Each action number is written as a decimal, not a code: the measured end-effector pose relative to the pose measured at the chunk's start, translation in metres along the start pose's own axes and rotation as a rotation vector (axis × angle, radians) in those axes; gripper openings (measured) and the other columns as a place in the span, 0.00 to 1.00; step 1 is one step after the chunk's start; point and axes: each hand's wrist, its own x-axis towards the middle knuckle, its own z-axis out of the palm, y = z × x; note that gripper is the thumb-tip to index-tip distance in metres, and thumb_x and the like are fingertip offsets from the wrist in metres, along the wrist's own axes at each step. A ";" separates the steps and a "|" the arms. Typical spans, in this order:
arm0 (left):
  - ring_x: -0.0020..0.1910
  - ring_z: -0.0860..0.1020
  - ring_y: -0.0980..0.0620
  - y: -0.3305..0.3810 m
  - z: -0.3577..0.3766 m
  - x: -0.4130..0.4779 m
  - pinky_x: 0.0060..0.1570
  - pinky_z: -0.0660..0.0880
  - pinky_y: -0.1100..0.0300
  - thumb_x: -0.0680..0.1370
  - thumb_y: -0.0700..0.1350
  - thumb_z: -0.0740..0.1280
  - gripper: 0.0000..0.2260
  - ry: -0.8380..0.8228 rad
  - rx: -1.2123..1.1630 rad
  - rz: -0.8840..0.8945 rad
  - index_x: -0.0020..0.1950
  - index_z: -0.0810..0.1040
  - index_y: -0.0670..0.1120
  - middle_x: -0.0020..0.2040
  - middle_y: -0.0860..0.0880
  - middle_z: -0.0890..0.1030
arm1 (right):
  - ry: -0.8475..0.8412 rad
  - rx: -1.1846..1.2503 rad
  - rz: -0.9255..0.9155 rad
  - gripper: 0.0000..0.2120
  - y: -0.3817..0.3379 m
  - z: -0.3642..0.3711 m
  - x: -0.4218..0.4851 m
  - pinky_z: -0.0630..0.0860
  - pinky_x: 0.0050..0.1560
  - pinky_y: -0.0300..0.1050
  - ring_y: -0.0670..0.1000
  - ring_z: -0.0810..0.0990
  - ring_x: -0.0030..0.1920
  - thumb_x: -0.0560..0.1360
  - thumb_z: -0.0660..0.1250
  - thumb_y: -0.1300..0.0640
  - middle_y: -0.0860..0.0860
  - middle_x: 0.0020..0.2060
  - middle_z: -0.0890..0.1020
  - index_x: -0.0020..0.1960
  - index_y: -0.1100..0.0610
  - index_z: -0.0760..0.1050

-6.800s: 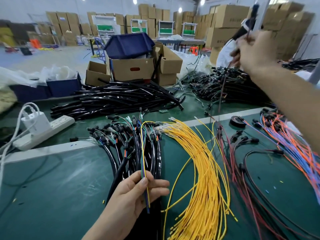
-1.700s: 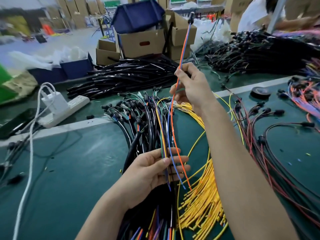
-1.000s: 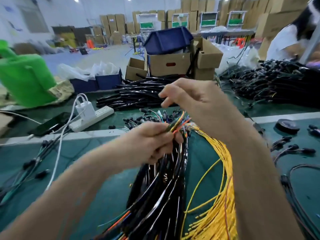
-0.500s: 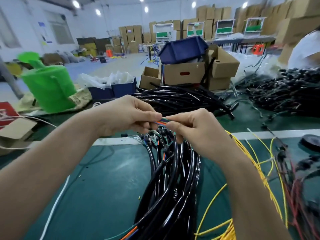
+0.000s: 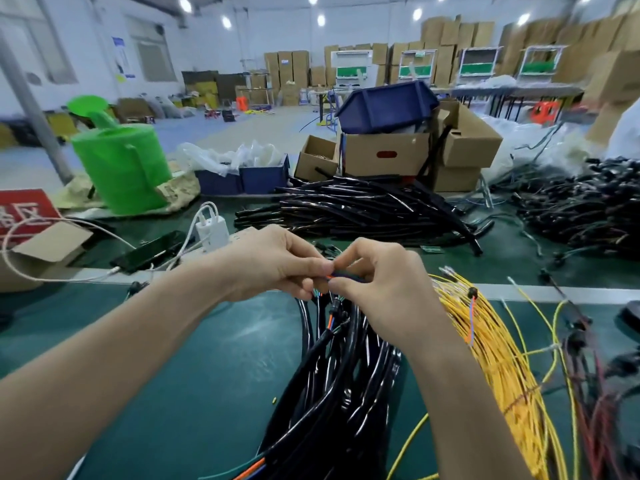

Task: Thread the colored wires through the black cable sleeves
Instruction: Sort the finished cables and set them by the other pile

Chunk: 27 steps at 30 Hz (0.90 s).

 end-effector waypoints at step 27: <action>0.63 0.72 0.40 -0.145 -0.124 0.225 0.61 0.72 0.46 0.73 0.35 0.60 0.20 0.215 1.359 -0.430 0.65 0.75 0.43 0.67 0.43 0.71 | 0.004 0.189 0.294 0.05 0.019 -0.009 0.008 0.71 0.32 0.35 0.42 0.80 0.31 0.68 0.73 0.59 0.45 0.29 0.83 0.34 0.52 0.82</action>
